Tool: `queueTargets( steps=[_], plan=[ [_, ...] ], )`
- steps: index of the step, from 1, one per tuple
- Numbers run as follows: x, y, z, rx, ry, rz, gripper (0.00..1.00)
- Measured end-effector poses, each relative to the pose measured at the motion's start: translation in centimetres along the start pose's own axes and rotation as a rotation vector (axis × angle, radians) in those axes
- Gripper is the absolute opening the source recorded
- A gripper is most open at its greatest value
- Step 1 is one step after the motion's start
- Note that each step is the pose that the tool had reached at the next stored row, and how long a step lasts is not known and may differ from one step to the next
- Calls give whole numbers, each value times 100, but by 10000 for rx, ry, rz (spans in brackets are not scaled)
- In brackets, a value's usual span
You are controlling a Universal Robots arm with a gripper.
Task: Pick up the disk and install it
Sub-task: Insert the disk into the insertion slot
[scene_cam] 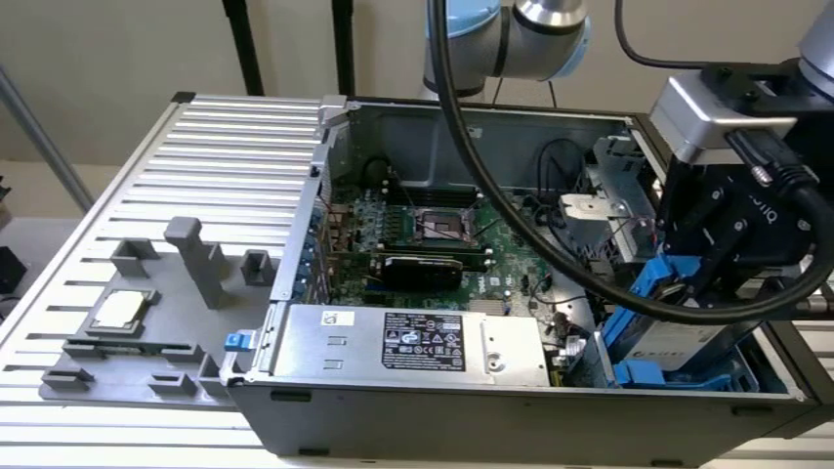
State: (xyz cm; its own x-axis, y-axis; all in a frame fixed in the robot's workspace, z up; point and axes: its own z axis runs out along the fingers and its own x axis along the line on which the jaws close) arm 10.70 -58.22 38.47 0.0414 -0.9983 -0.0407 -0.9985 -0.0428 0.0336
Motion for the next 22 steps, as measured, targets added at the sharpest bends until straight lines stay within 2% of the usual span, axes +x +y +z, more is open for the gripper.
queueTargets(
  steps=[14,22],
  plan=[
    [9,-13,210,-49,4,-131,0],
    [14,-44,325,-143,1,-209,0]
  ],
)
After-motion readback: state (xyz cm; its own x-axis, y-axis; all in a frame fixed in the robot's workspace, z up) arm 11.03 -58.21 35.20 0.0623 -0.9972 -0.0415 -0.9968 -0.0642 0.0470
